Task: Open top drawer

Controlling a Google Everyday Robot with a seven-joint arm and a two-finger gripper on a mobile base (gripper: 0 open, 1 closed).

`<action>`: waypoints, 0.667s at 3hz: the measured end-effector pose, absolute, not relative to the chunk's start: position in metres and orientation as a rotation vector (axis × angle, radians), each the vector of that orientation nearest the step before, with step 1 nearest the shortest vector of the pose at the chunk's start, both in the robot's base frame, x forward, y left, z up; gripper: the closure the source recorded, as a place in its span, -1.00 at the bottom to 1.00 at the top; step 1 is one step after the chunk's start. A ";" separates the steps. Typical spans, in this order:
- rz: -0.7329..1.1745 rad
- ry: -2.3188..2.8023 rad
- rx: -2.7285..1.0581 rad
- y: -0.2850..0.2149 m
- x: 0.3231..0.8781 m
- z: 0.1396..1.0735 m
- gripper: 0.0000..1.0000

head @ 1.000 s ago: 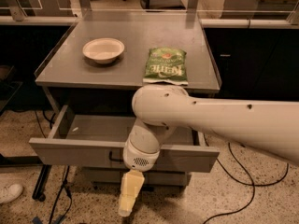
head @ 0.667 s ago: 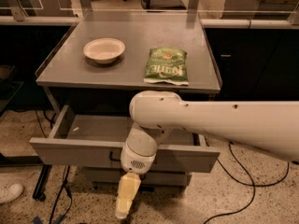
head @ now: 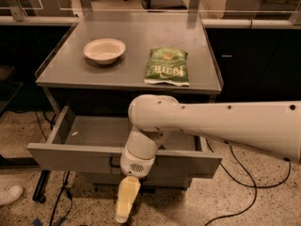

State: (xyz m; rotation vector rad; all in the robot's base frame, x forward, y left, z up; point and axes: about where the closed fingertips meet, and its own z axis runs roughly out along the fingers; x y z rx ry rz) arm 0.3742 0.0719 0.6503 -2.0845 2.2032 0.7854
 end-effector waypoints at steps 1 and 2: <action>0.809 2.222 -2.105 0.064 0.354 0.651 -1.00; 0.809 2.222 -2.105 0.064 0.354 0.651 -1.00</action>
Offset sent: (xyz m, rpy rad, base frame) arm -0.1420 -0.0624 0.0143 -0.0484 0.1836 -0.0009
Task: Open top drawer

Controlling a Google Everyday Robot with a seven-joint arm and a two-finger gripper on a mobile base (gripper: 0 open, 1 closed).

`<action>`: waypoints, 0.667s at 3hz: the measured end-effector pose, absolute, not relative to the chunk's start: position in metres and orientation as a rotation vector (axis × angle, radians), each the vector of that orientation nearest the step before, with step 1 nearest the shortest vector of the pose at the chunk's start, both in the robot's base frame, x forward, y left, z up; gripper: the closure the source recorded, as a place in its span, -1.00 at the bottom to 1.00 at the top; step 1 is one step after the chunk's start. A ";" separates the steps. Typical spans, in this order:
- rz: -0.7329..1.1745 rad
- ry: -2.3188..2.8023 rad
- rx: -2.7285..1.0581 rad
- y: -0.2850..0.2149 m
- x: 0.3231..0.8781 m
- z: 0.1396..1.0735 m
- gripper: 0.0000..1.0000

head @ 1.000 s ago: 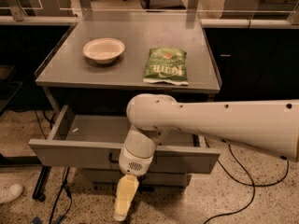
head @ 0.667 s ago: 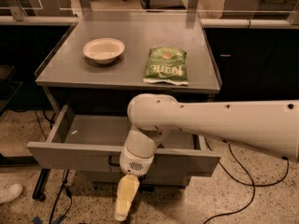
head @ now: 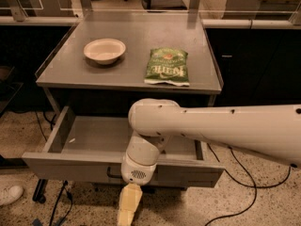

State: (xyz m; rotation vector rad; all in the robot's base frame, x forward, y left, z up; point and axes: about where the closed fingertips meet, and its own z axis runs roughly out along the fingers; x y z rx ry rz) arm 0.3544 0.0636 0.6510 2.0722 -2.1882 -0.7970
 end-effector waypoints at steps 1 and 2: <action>-0.816 -2.179 2.042 0.057 0.335 0.654 -1.00; -0.816 -2.179 2.042 0.061 0.335 0.655 -1.00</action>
Offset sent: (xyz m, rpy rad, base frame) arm -0.1283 -0.0554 0.0246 -0.0226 0.1791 -0.0098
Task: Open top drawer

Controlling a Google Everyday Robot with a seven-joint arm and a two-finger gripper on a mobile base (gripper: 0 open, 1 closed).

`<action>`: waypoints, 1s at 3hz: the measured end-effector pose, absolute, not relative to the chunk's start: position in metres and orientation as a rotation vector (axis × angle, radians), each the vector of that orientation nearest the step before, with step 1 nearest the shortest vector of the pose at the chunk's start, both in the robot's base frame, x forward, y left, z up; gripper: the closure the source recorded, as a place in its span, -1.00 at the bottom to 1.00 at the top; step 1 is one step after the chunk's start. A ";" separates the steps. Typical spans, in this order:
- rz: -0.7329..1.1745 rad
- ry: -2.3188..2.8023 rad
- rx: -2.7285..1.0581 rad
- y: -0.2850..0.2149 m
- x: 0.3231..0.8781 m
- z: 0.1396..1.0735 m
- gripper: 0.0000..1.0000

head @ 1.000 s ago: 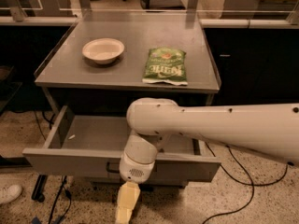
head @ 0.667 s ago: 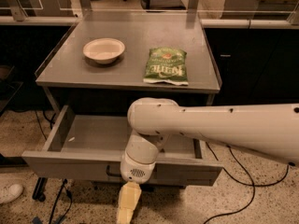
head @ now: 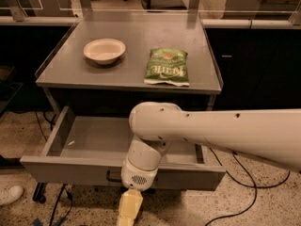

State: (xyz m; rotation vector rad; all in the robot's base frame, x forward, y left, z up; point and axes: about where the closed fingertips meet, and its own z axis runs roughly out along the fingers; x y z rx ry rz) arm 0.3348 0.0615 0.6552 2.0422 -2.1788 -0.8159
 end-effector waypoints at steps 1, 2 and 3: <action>-0.816 -2.179 2.042 0.063 0.335 0.656 -1.00; -0.827 -2.168 2.032 0.062 0.324 0.658 -1.00; -0.834 -2.139 2.037 0.061 0.311 0.663 -1.00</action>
Offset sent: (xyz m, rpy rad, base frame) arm -0.1108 -0.0511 0.0295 -0.0045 0.1603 0.0221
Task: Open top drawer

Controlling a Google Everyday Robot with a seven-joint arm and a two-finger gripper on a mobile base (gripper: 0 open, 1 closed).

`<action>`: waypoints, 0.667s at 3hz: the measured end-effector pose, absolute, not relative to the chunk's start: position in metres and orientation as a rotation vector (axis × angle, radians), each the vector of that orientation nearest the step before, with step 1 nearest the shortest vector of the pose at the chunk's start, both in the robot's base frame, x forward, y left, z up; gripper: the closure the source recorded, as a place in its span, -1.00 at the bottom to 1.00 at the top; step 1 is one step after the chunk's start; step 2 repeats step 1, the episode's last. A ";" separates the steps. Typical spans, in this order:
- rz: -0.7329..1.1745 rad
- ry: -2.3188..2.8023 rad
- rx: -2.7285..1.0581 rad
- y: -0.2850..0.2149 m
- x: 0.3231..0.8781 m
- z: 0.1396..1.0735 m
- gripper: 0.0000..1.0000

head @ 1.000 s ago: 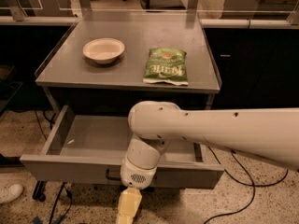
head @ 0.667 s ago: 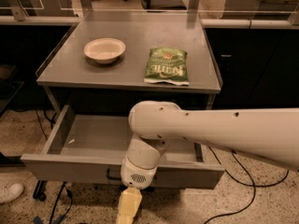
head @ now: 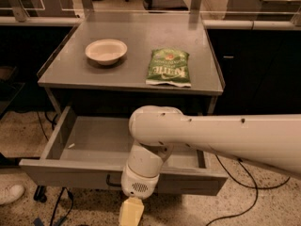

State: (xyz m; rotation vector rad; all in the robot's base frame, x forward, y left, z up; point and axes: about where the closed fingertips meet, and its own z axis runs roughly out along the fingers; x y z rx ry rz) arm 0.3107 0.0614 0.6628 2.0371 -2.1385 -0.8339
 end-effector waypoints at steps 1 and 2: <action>-0.841 -2.105 2.043 0.059 0.296 0.668 -1.00; -0.841 -2.105 2.043 0.059 0.296 0.668 -1.00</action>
Offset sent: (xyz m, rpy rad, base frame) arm 0.0000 0.0000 0.0000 0.0000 0.0000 0.0000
